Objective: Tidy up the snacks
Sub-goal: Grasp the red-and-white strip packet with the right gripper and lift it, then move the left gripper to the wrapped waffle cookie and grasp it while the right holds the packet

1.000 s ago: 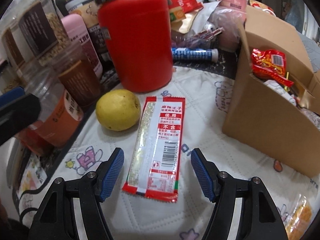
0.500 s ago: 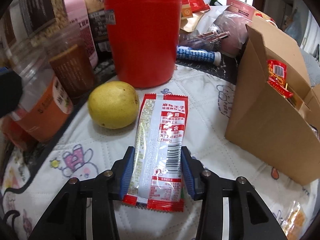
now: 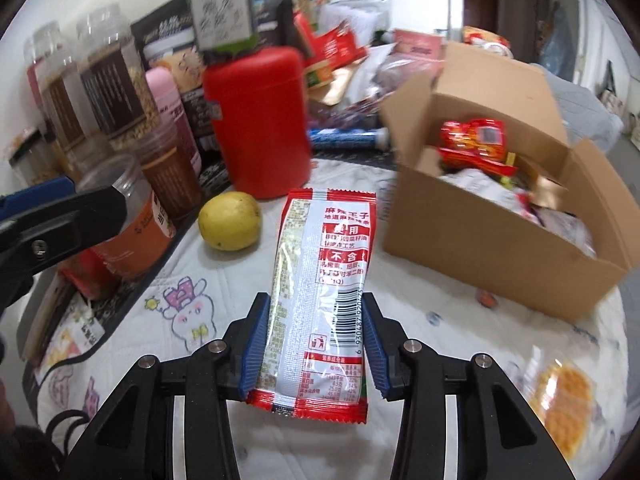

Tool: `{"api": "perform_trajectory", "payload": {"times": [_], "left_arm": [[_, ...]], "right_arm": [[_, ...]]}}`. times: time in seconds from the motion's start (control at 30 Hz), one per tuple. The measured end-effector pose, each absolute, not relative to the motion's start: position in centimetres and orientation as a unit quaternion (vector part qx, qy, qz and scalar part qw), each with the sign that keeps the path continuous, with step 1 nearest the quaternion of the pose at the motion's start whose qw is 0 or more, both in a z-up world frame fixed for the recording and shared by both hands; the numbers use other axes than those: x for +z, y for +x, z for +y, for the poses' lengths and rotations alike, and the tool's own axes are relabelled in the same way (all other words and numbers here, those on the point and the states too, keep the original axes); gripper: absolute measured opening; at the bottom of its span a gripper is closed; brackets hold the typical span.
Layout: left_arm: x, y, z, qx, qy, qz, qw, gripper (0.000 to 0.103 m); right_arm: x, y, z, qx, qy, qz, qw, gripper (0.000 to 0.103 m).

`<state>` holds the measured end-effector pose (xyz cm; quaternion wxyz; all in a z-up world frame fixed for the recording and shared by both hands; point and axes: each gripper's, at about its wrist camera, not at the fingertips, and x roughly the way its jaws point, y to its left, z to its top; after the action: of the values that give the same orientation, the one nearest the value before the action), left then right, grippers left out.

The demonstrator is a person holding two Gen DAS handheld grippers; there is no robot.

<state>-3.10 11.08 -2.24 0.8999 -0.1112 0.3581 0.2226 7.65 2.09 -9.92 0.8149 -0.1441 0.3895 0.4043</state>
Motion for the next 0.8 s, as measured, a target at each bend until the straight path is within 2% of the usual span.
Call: {"api": "perform_trajectory", "payload": {"times": [0.47,0.8], "left_arm": [[-1.6,-0.8,3.0,0.129,-0.100,0.365,0.917,0.081],[-3.1,2.9,-2.3,0.073,-0.093,0.388,0.914,0.081]], "right_arm": [[-6.9,7.3,-10.1,0.326,-0.092,0.378,0.861,0.044],[-7.0,8.4,-17.7,0.248,-0.065,0.382,0.888,0.044]]}}
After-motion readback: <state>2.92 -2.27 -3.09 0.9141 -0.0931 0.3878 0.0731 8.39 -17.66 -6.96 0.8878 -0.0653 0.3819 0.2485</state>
